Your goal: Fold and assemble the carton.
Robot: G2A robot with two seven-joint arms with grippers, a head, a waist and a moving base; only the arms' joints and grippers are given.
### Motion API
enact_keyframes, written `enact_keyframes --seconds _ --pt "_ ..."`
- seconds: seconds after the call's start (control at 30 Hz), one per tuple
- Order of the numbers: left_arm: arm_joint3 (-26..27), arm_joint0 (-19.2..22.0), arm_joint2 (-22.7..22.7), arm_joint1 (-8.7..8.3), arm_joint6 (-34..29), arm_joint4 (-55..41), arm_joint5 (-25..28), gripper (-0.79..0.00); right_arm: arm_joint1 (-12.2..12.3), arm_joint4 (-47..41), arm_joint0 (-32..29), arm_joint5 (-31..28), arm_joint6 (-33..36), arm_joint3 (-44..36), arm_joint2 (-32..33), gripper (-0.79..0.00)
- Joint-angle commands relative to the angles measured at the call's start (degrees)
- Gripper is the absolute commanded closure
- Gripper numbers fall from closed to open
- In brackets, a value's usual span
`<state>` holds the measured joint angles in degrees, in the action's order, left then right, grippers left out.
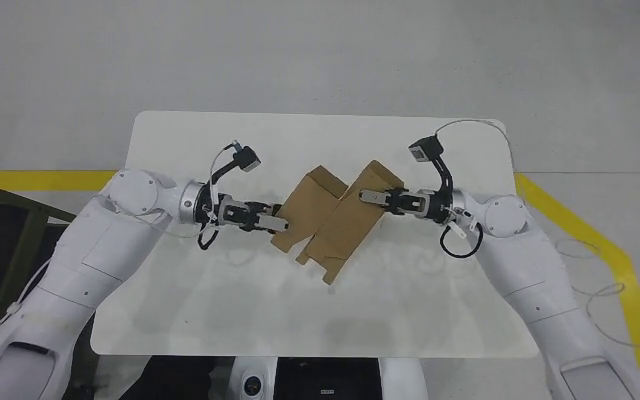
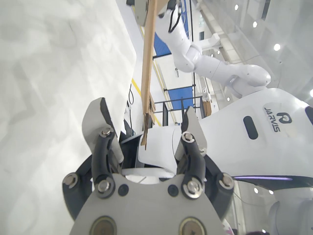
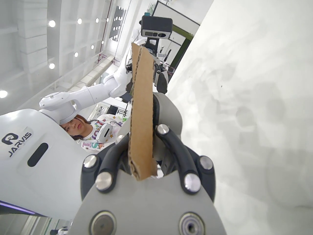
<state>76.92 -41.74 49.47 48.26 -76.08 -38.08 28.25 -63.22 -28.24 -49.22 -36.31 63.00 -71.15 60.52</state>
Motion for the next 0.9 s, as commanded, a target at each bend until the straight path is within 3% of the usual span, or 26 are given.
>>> enact_keyframes --seconds 0.0,0.13,0.43,0.63,0.87 --pt "-1.4 -0.1 1.0 0.1 1.8 -1.3 1.7 -0.785 -0.1 1.1 -0.5 -0.1 -3.9 -0.2 0.4 0.0" --pt "-3.5 -0.2 2.2 0.58 5.4 -2.9 3.7 -0.785 -0.2 3.7 -1.4 0.4 -9.4 -1.0 1.0 0.0" --pt "-3.7 -1.5 3.2 1.67 12.8 -3.8 2.4 -0.785 -0.6 7.1 -2.4 1.0 -16.0 -3.2 1.3 0.0" --pt "-2.7 -2.8 4.1 2.13 14.7 -4.7 1.6 -0.785 -1.1 8.3 -2.0 0.6 -18.1 -2.3 0.9 0.0" --pt "-1.5 -4.2 5.8 2.41 12.7 -8.9 -1.2 -0.785 -1.3 10.3 -2.1 0.4 -20.2 -1.7 1.1 0.0"
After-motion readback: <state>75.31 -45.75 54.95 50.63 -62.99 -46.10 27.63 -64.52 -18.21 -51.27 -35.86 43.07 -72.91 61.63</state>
